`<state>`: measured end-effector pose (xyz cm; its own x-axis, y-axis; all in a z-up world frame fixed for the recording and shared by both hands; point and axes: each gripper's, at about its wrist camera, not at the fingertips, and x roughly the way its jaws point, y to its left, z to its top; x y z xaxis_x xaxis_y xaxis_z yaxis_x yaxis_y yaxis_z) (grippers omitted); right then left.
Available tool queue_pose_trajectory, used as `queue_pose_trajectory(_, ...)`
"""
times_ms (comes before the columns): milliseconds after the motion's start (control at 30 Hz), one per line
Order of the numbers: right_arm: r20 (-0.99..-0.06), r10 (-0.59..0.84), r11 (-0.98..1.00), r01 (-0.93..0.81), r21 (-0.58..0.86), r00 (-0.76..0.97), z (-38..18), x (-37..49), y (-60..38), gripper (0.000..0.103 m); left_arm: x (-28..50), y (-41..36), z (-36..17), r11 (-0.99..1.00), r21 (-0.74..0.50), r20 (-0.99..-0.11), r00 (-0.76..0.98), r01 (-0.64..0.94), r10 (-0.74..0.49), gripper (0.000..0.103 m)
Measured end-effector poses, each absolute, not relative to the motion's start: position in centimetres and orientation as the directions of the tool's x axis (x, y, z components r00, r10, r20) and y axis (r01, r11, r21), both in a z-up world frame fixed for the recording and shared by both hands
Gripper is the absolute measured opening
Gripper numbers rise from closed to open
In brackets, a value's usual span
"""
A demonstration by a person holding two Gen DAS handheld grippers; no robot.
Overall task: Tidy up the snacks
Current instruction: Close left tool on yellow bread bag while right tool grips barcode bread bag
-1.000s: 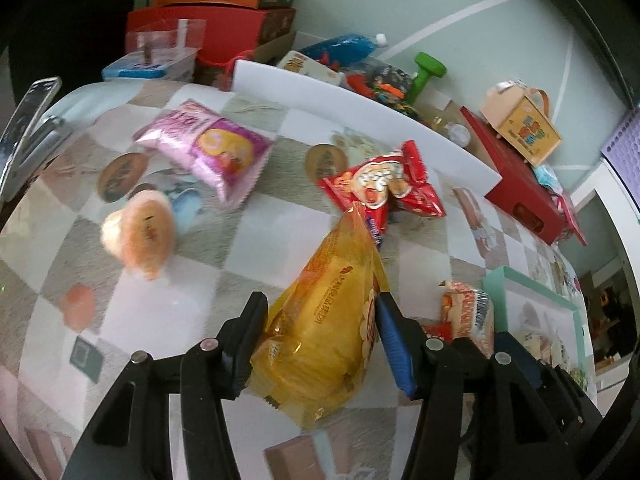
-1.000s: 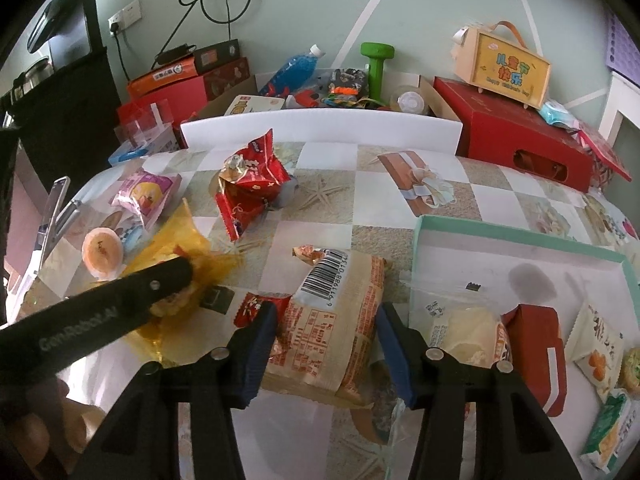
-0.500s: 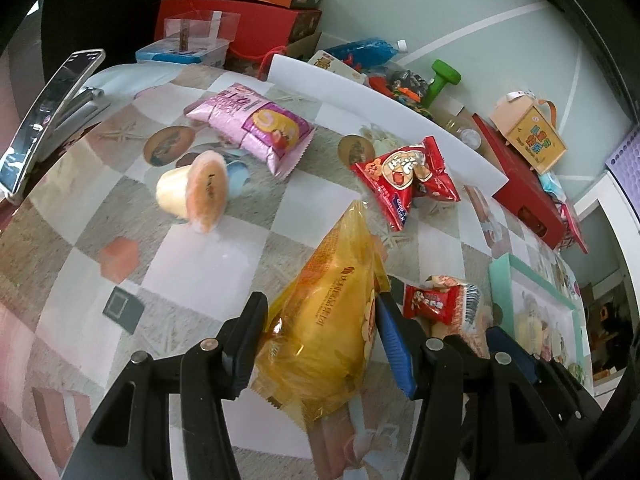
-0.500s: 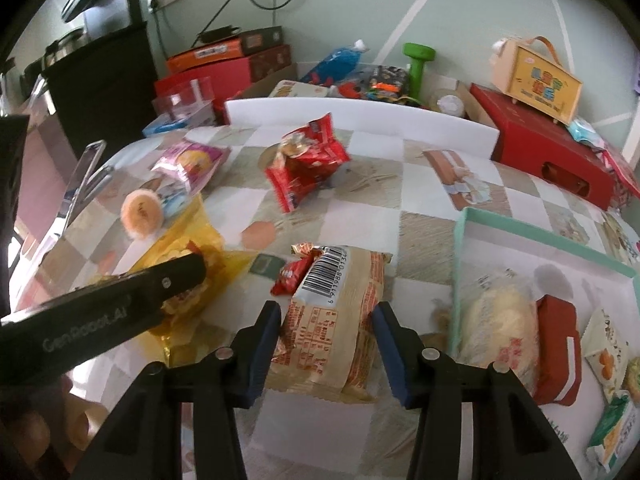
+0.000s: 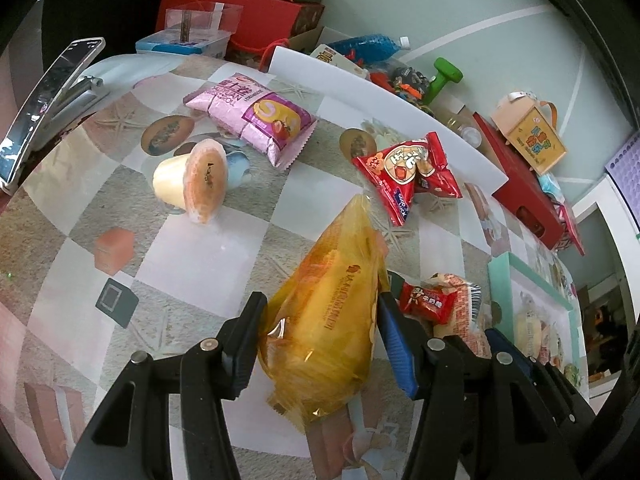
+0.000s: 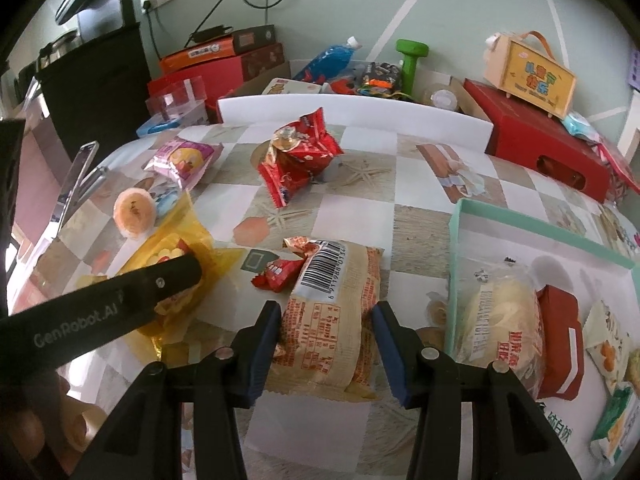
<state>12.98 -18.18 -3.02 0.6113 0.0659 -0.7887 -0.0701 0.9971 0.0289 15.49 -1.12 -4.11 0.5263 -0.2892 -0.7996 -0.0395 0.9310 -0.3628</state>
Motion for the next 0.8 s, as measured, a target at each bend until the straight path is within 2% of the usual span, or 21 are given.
queue_pose_trajectory(300, -0.782, 0.057, 0.998, -0.041, 0.04, 0.621, -2.9, 13.1, -19.2, 0.059, 15.6, -1.8, -4.1, 0.942, -0.334, -0.81, 0.519, -0.026, -0.273, 0.058)
queue_pose_trajectory(367, -0.776, 0.053, 0.999, -0.027, 0.046, 0.628, -2.7, 13.1, -19.5, 0.065, 15.6, -1.9, -4.2, 0.942, -0.334, -0.811, 0.518, -0.025, -0.274, 0.058)
queue_pose_trajectory(533, -0.778, 0.061, 0.998, -0.015, 0.066, 0.626, -3.0, 13.3, -19.9, 0.066, 15.6, -1.9, -4.2, 0.942, -0.334, -0.812, 0.515, -0.025, -0.274, 0.058)
queue_pose_trajectory(800, -0.785, 0.029, 0.999, -0.031, 0.012, 0.619, -4.1, 13.5, -19.0, 0.066, 15.7, -2.0, -4.3, 0.945, -0.326, -0.811, 0.519, -0.019, -0.27, 0.06)
